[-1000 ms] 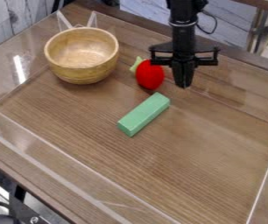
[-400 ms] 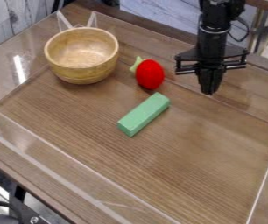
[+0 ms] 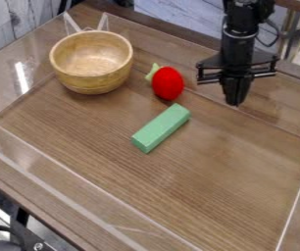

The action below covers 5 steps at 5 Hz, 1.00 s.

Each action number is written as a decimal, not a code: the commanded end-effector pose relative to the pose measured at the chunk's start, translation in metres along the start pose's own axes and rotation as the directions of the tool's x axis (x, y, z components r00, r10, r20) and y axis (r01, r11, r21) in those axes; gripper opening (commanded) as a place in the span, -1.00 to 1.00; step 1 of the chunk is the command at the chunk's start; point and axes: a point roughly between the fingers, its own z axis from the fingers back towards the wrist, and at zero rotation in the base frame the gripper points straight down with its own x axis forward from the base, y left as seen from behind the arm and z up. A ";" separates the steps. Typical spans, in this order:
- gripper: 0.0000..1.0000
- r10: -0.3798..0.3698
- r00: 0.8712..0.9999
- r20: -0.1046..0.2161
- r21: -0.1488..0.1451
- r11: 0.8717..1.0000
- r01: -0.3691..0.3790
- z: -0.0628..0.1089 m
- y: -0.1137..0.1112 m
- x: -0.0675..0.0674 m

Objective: Move the red fruit to the right

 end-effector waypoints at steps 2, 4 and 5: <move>-1.00 0.089 0.994 0.062 -0.039 0.995 -0.087 0.034 -0.006 0.009; 1.00 0.186 0.980 0.066 -0.033 0.982 -0.184 0.033 0.002 0.015; 1.00 0.224 0.972 0.070 -0.029 0.975 -0.222 0.029 0.015 0.022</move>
